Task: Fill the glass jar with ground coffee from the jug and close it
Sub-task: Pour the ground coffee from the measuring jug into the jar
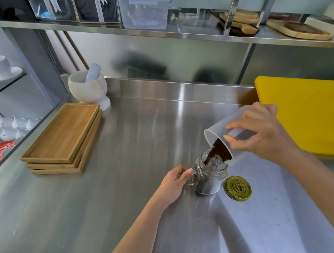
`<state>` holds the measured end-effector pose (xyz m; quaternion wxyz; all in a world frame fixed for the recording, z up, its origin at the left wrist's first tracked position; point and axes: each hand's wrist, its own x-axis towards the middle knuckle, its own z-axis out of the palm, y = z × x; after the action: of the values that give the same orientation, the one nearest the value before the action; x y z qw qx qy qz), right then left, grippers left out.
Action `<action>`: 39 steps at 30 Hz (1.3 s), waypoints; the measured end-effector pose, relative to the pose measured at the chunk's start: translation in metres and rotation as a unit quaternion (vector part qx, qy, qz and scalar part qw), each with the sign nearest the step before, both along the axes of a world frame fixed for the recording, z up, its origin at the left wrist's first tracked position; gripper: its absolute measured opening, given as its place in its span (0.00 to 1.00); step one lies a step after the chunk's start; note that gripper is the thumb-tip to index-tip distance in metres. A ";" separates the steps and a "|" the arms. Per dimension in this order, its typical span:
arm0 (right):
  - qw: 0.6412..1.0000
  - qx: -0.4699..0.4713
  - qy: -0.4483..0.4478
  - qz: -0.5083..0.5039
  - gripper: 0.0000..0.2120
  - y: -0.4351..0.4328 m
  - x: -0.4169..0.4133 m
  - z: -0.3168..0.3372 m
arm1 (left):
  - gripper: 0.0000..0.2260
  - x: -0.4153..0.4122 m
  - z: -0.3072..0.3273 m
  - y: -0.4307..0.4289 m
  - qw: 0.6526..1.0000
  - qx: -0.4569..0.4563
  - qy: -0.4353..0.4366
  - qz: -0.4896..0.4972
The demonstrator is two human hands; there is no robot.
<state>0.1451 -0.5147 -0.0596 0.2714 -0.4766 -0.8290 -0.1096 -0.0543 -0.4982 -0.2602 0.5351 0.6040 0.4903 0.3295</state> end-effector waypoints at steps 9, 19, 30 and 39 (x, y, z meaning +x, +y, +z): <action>1.000 0.015 -0.016 0.004 0.11 -0.001 0.001 0.001 | 0.21 0.000 -0.001 0.000 1.000 0.002 -0.002 0.001; 1.000 0.010 -0.029 -0.003 0.11 0.002 0.005 -0.001 | 0.22 0.000 0.001 0.000 1.000 0.000 -0.006 -0.006; 0.999 0.017 -0.035 0.008 0.11 0.002 0.003 -0.001 | 0.19 0.001 -0.001 0.002 1.000 -0.014 -0.027 -0.002; 0.999 0.002 -0.032 0.008 0.11 0.004 0.002 0.000 | 0.18 0.001 -0.001 0.001 0.999 -0.018 -0.029 -0.001</action>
<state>0.1472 -0.5102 -0.0599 0.2469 -0.4659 -0.8405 -0.1246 -0.0533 -0.4970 -0.2615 0.5607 0.5848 0.4795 0.3372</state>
